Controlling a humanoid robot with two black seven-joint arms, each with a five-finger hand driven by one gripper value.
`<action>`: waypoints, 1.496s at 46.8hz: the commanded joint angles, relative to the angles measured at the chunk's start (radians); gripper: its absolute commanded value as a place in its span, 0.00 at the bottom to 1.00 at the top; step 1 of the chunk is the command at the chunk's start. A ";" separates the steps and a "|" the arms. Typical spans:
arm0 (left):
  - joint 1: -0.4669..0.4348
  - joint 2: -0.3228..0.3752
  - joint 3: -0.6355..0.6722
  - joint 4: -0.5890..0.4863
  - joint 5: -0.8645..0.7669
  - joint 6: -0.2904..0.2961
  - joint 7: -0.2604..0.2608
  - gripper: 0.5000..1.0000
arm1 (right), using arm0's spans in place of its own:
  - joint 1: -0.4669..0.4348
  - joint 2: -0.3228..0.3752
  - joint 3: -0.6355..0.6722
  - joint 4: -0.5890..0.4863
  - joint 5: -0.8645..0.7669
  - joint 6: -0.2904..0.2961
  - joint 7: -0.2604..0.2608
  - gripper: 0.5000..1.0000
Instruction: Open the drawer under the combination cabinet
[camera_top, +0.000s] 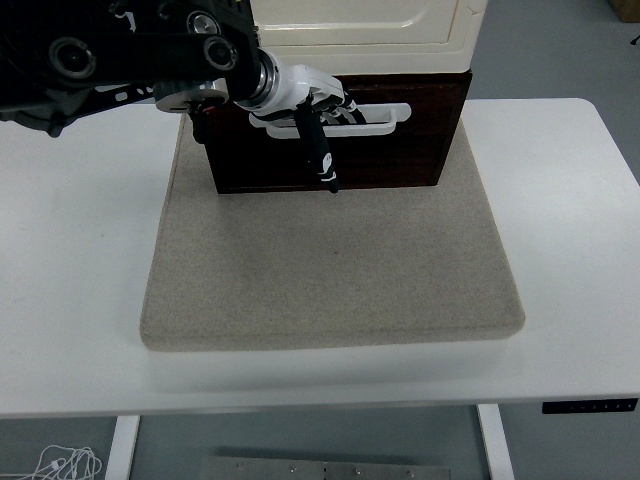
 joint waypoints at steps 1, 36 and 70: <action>-0.001 0.004 -0.001 -0.001 0.000 -0.009 0.000 1.00 | 0.001 0.000 0.000 0.001 0.000 -0.001 0.000 0.86; -0.026 0.024 -0.015 -0.007 0.002 -0.155 -0.001 1.00 | 0.001 0.000 0.000 -0.001 0.000 0.000 0.000 0.85; -0.041 0.024 -0.046 -0.021 0.000 -0.242 -0.001 1.00 | 0.001 0.000 0.000 0.001 -0.001 -0.001 0.000 0.86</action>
